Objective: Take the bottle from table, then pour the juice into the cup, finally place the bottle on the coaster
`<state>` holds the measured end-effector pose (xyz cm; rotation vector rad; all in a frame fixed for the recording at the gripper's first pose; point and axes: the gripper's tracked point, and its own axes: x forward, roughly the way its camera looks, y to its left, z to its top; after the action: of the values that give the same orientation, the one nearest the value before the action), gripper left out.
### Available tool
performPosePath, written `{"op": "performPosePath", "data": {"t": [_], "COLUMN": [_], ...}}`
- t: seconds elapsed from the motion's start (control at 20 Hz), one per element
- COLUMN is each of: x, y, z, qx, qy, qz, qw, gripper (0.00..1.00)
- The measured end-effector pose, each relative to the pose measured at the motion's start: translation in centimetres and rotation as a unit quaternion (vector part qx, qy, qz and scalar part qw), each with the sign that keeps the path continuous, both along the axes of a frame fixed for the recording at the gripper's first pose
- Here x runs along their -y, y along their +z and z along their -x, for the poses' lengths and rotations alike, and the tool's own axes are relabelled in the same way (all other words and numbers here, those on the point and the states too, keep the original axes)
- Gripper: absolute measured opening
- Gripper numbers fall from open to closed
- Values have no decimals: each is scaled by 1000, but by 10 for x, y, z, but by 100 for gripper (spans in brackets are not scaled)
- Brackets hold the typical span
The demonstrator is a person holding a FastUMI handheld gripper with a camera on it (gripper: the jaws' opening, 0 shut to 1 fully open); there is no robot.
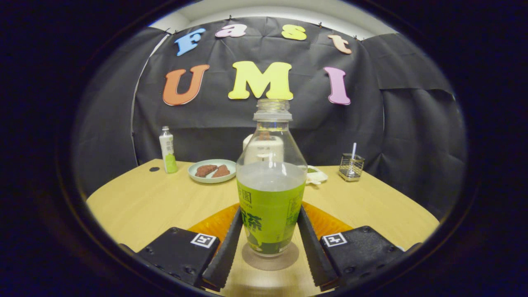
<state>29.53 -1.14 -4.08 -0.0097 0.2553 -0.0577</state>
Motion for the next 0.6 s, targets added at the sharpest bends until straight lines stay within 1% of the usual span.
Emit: {"op": "performPosePath", "data": {"t": [0.2,0.6], "x": [1,-4], "y": [-12,-22], "z": [-3,-3], "qx": [-13,-26], "qy": [2,12], "qz": [-17,-8], "qw": [1000,1000], "gripper": [79,79]}}
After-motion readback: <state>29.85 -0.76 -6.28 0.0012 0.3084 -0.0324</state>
